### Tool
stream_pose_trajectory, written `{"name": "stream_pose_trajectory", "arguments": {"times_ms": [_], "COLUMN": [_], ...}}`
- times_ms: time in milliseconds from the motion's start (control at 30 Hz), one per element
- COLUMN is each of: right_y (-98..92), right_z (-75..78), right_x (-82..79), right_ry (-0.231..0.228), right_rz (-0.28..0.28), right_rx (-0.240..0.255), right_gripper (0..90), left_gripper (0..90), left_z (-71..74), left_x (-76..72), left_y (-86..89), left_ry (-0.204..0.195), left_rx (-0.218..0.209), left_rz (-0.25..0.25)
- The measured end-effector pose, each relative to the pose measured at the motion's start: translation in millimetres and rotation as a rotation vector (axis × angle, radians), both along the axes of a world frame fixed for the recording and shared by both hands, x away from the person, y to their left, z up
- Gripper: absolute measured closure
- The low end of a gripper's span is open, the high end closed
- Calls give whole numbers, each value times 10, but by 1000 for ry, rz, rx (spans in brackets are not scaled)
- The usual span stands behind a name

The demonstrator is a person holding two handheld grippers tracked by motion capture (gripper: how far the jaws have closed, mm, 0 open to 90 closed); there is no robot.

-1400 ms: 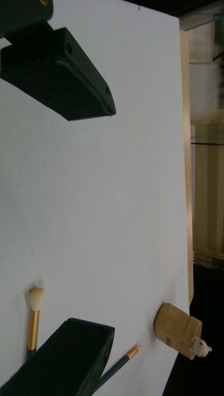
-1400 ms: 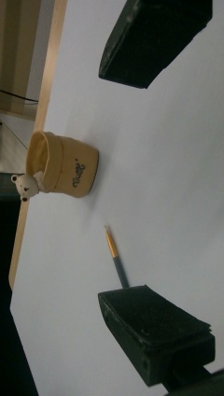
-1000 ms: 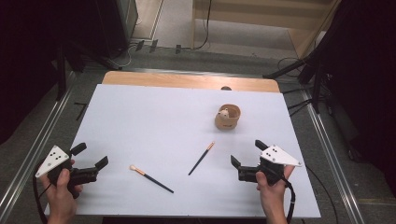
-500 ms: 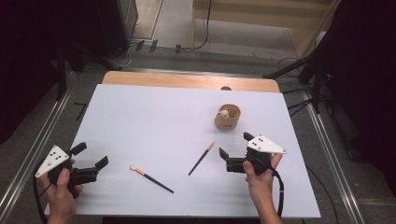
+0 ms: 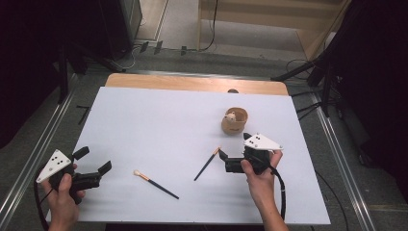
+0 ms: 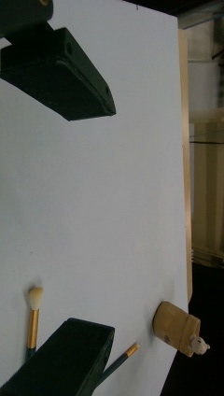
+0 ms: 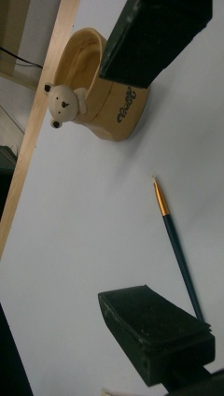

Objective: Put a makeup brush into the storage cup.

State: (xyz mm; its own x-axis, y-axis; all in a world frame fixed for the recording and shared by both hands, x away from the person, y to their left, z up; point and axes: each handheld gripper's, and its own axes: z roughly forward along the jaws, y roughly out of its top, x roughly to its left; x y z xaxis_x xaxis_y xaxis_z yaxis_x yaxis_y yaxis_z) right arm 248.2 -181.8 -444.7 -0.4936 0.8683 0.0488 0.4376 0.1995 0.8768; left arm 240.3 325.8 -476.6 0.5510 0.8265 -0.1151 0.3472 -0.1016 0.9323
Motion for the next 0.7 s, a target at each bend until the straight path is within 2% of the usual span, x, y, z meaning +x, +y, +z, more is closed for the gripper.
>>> {"name": "stream_pose_trajectory", "arguments": {"times_ms": [100,367,433,467,500,533,567,633,667,700], "right_y": [66,143,179,179,209,209,239,254,290,290], "right_z": [-5,-31,-44,-44,-54,-54,-67,-74,-88,-88], "right_x": [41,132,176,176,208,208,240,258,289,289], "right_ry": [9,62,90,90,119,119,142,152,177,177], "right_rz": [-1,4,4,4,4,4,5,8,8,8], "right_rx": [-29,-51,-70,-70,-78,-78,-93,-101,-123,-123], "right_gripper": [0,0,0,0,0,0,0,0,0,0], "left_gripper": [0,0,0,0,0,0,0,0,0,0], "left_z": [-3,-3,-1,-3,-3,-2,-1,3,5,4], "left_x": [2,6,5,7,8,7,8,8,7,9], "left_y": [2,1,-1,0,1,1,4,9,12,11], "left_ry": [-1,-2,0,-2,-2,-1,-2,-2,0,-3], "left_rx": [-6,-8,-8,-9,-10,-11,-10,-9,-7,-13], "left_rz": [0,-2,-1,-2,-2,-1,-1,-1,0,1]}}
